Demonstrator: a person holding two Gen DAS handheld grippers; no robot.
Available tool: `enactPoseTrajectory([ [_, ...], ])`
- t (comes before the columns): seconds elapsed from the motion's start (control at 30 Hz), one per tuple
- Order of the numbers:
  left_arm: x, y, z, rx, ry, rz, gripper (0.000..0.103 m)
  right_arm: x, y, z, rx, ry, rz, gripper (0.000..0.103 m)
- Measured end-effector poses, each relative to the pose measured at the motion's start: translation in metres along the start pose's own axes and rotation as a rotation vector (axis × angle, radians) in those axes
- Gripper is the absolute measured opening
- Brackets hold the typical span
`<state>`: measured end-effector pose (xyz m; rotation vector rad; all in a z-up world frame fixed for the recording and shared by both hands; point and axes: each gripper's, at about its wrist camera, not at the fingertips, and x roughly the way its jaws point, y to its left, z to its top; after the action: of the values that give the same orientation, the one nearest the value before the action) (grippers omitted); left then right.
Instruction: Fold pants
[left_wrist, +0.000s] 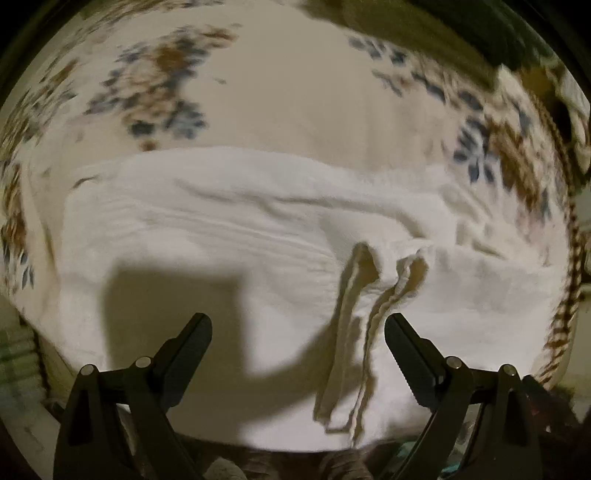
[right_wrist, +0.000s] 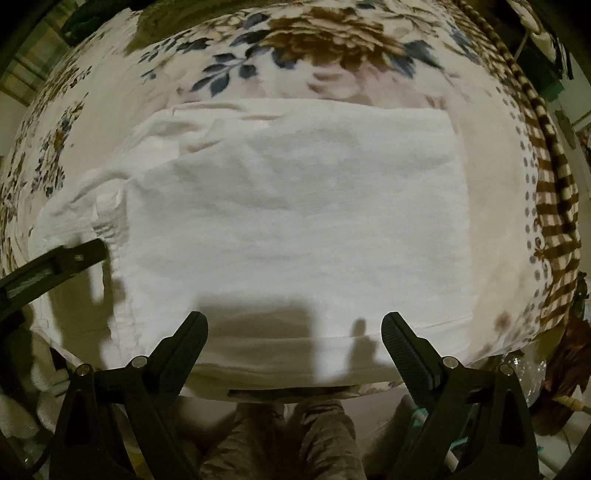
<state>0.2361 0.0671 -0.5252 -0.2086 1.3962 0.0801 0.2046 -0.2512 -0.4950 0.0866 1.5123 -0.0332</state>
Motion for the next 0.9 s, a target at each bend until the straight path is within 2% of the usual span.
enactPoseTrajectory([
  [0.1,-0.019,0.027,-0.006,-0.063,-0.005,-0.039,0.098,-0.005,0.005,-0.001,0.015,-0.010,-0.013,0.097],
  [0.17,-0.030,0.058,-0.013,-0.163,-0.004,-0.106,0.098,-0.009,0.010,-0.001,0.030,-0.009,-0.008,0.097],
  [0.2,-0.034,0.069,-0.020,-0.220,-0.016,-0.157,0.098,-0.010,0.013,0.000,0.035,-0.006,-0.004,0.097],
  [0.3,-0.046,0.131,-0.038,-0.469,-0.110,-0.388,0.098,-0.016,0.021,0.006,0.040,0.010,0.014,0.097],
  [0.37,-0.044,0.173,-0.057,-0.647,-0.175,-0.488,0.098,-0.020,0.031,0.007,0.028,0.011,0.021,0.097],
  [0.47,-0.026,0.211,-0.078,-0.802,-0.179,-0.488,0.096,-0.025,0.051,0.008,-0.011,0.018,0.019,0.097],
  [0.53,-0.014,0.219,-0.087,-0.856,-0.180,-0.482,0.095,-0.022,0.059,0.007,-0.025,0.028,0.021,0.097],
  [0.6,-0.002,0.229,-0.095,-0.885,-0.195,-0.479,0.088,-0.019,0.067,0.008,-0.044,0.040,0.016,0.097],
  [0.7,0.013,0.231,-0.093,-0.901,-0.205,-0.462,0.070,-0.013,0.076,0.007,-0.065,0.046,0.002,0.097],
  [0.73,0.014,0.234,-0.093,-0.898,-0.216,-0.440,0.049,-0.012,0.080,0.007,-0.071,0.051,-0.003,0.097],
  [0.77,0.013,0.234,-0.091,-0.882,-0.203,-0.373,0.035,-0.010,0.081,0.006,-0.073,0.055,-0.007,0.097],
  [0.83,0.007,0.231,-0.093,-0.861,-0.211,-0.336,0.022,-0.004,0.085,0.005,-0.075,0.066,-0.016,0.097],
  [0.9,-0.005,0.227,-0.096,-0.808,-0.232,-0.304,0.019,0.002,0.090,0.004,-0.079,0.083,-0.017,0.097],
])
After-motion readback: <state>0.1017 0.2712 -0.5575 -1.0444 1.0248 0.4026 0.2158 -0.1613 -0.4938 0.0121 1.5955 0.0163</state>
